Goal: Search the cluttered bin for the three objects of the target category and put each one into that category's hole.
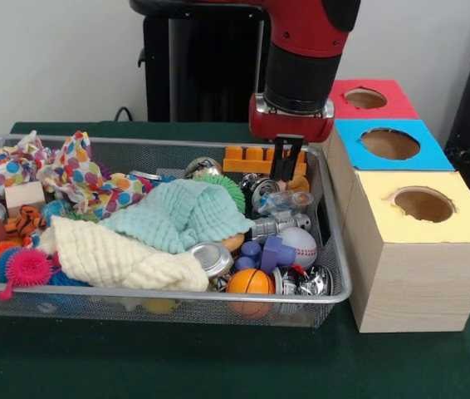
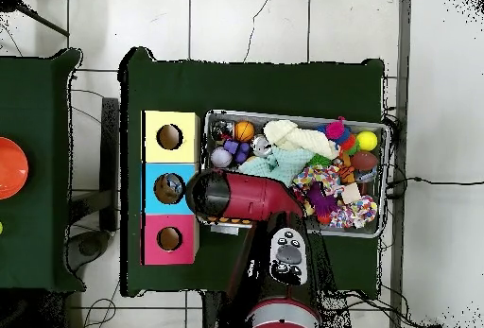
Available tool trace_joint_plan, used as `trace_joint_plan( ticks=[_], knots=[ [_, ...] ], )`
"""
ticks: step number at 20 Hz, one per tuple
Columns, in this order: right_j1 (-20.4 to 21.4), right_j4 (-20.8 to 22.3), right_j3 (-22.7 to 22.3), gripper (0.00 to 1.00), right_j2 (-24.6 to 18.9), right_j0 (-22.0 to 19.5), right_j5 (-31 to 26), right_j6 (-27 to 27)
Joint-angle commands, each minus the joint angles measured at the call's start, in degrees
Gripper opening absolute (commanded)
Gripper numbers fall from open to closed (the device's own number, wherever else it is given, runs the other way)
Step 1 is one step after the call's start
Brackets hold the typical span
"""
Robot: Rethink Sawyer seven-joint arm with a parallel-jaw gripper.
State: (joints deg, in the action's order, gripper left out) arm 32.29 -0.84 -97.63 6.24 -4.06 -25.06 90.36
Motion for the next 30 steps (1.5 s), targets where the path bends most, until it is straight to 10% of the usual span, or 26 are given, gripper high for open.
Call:
trace_joint_plan(
  ticks=[1,29,30],
  knots=[
    [-1.26,-1.26,1.35,0.00,-5.09,-0.53,-4.36,7.17],
    [-3.19,-1.17,2.14,0.00,-4.22,0.49,-1.24,8.83],
    [-3.11,-1.12,2.00,1.00,-3.79,0.82,-0.84,9.26]
  ],
)
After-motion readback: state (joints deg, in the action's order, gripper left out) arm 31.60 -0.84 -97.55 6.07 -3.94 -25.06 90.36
